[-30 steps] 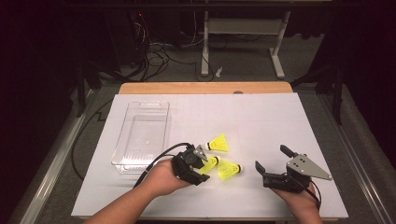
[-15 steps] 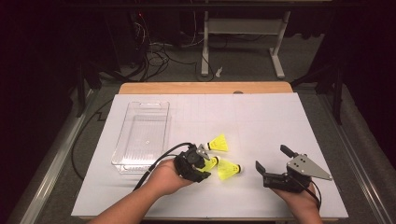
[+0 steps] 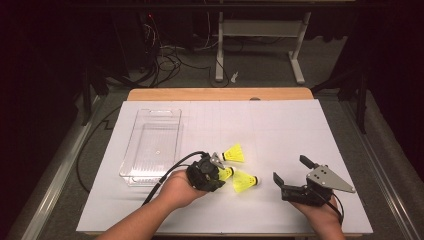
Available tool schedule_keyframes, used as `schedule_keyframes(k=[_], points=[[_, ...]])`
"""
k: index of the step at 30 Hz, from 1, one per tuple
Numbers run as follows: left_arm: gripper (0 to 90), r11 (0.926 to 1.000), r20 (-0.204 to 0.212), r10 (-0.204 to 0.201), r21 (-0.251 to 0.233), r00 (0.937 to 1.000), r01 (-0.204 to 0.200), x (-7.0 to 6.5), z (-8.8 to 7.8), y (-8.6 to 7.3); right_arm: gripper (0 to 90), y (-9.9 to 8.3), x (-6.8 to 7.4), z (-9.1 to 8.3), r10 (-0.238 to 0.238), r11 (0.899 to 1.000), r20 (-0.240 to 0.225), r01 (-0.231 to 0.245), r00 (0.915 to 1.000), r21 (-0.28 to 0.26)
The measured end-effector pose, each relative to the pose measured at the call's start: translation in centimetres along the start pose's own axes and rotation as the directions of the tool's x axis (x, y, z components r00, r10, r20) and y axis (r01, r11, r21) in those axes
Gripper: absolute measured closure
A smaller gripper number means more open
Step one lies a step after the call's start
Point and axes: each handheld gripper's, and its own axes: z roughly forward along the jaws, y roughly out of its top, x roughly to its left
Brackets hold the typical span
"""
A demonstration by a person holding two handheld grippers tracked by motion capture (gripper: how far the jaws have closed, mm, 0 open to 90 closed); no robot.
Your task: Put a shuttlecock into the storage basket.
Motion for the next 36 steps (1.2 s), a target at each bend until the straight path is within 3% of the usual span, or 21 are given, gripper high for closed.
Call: schedule_keyframes(k=[19, 22, 36], points=[[83.6, 0.9989, -0.038, -0.046, -0.010, 0.9982, 0.046, 0.29, -0.40, 0.00, 0.9, 0.03, 0.01, -0.04, -0.002, 1.000, 0.002, 0.002, 1.0000, 0.000], [86.0, 0.9991, -0.054, -0.043, -0.010, 0.9976, 0.042, 0.28, -0.46, -0.01, 0.9, 0.04, 0.02, -0.07, 0.000, 1.000, 0.004, 0.000, 1.0000, 0.000], [89.4, 0.9998, -0.050, -0.019, -0.002, 0.9986, 0.019, 0.24, -0.78, -0.09, 1.2, 0.02, 0.06, -0.01, -0.004, 1.000, -0.001, 0.004, 1.0000, -0.001]])
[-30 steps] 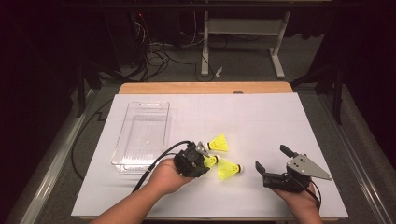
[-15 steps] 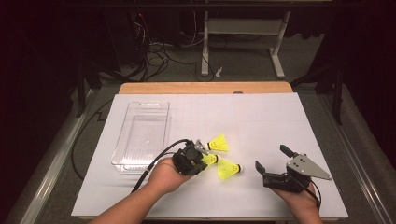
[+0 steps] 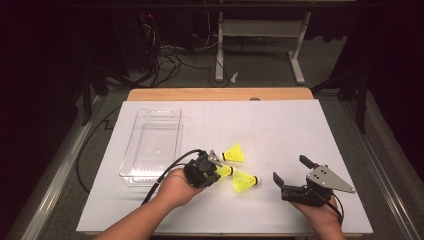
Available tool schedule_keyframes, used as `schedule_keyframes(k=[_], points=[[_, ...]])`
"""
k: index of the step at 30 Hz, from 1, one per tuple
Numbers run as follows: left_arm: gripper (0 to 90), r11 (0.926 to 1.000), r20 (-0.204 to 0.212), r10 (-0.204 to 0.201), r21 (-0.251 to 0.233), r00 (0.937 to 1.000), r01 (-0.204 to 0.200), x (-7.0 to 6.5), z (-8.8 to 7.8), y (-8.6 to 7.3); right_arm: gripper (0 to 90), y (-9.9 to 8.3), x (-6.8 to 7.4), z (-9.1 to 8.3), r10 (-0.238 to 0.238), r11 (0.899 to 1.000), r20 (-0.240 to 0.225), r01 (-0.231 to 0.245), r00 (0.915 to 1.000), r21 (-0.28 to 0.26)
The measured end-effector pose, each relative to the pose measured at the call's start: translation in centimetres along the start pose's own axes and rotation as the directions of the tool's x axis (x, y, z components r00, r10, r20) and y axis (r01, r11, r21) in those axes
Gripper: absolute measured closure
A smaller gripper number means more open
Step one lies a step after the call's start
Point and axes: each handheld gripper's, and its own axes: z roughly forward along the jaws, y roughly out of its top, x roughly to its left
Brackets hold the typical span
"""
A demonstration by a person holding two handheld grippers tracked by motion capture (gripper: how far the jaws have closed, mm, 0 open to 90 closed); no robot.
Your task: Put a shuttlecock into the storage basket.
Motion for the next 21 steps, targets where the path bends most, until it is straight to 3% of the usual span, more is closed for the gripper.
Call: schedule_keyframes(k=[21], points=[[89.6, 0.9999, 0.030, 0.010, -0.011, 0.9995, -0.010, 0.46, -1.05, -0.16, 1.5, 0.01, -0.03, 0.01, 0.000, 1.000, 0.002, 0.000, 1.0000, -0.002]])
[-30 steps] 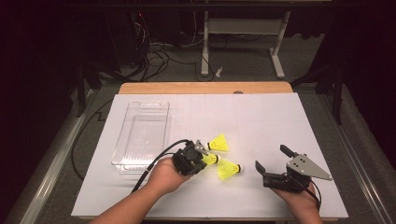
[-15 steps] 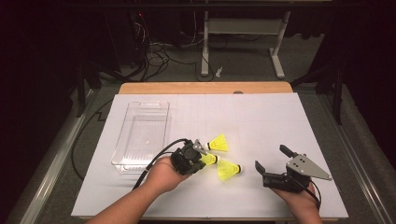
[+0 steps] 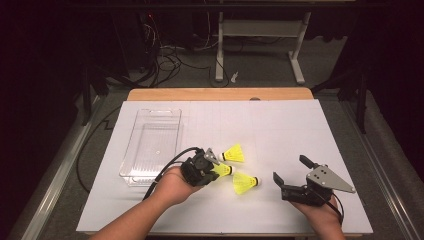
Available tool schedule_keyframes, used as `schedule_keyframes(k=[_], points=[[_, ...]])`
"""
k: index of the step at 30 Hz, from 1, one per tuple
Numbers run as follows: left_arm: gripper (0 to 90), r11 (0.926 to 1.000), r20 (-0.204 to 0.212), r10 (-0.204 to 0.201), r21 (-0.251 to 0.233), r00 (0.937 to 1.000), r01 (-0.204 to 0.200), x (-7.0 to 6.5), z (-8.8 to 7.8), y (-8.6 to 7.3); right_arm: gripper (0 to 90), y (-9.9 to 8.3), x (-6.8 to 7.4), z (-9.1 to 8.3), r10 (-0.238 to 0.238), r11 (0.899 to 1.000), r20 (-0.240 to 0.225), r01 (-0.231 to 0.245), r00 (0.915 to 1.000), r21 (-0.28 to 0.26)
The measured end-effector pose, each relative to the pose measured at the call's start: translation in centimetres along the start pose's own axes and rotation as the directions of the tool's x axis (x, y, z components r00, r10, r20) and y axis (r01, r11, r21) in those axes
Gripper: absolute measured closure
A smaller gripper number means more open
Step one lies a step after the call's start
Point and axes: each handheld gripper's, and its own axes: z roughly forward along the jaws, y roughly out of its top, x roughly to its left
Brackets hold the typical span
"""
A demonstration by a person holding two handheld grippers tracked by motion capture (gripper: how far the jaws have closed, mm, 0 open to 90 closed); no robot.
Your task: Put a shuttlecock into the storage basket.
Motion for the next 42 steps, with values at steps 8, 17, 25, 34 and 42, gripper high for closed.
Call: schedule_keyframes(k=[8, 17, 25, 34, 42], points=[[89.7, 0.9996, 0.009, 0.028, -0.007, 0.9996, -0.028, -0.2, -0.5, -0.2, 1.5, 0.0, 0.0, 0.0, -0.001, 1.000, -0.001, 0.001, 1.0000, 0.001], [89.8, 0.9996, -0.001, 0.022, -0.017, 0.9998, -0.022, 0.0, -1.1, -0.3, 1.5, 0.0, 0.0, 0.0, -0.003, 1.000, -0.003, 0.003, 1.0000, 0.001], [89.8, 0.9996, 0.005, 0.020, -0.020, 0.9998, -0.019, 0.2, -1.5, -0.4, 1.5, 0.0, 0.0, 0.1, -0.003, 1.000, -0.004, 0.003, 1.0000, 0.002], [89.8, 0.9994, 0.014, 0.022, -0.025, 0.9997, -0.022, 0.2, -2.6, -0.3, 1.5, -0.1, 0.1, 0.1, -0.005, 1.000, -0.005, 0.005, 1.0000, 0.003], [89.8, 0.9993, 0.012, 0.031, -0.020, 0.9994, -0.031, 0.2, -3.6, -0.6, 1.5, 0.0, 0.1, 0.1, -0.005, 1.000, -0.004, 0.005, 1.0000, 0.003]])
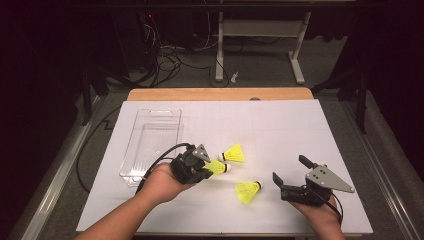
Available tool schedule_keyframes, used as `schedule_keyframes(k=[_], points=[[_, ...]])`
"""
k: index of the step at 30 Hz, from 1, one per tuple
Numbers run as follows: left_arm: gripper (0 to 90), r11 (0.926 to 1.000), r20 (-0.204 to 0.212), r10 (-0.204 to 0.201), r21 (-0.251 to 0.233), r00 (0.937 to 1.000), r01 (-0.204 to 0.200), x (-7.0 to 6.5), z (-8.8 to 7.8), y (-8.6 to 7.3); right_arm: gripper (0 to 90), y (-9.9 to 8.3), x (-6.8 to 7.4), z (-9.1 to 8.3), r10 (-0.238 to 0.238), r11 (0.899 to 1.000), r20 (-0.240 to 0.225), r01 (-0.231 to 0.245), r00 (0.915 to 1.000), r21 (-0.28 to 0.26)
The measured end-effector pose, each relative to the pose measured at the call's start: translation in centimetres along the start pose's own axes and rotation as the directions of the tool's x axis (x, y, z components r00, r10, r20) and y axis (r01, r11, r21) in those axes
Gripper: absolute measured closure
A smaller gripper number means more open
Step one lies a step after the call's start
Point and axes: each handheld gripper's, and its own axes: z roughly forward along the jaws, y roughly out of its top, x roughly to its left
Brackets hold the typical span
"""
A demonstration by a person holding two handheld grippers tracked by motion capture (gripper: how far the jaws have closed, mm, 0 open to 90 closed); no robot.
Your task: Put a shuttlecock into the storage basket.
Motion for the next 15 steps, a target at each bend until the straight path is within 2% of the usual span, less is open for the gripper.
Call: schedule_keyframes(k=[7, 15], points=[[89.8, 1.0000, 0.000, 0.003, 0.009, 1.0000, -0.003, 0.2, -0.9, -0.5, 1.5, 0.0, 0.0, 0.0, 0.000, 1.000, -0.001, 0.000, 1.0000, 0.001], [89.8, 1.0000, -0.010, 0.008, -0.004, 0.9999, -0.008, 0.1, -2.2, -1.1, 1.5, 0.0, 0.1, 0.0, 0.000, 1.000, -0.001, 0.000, 1.0000, 0.000]])
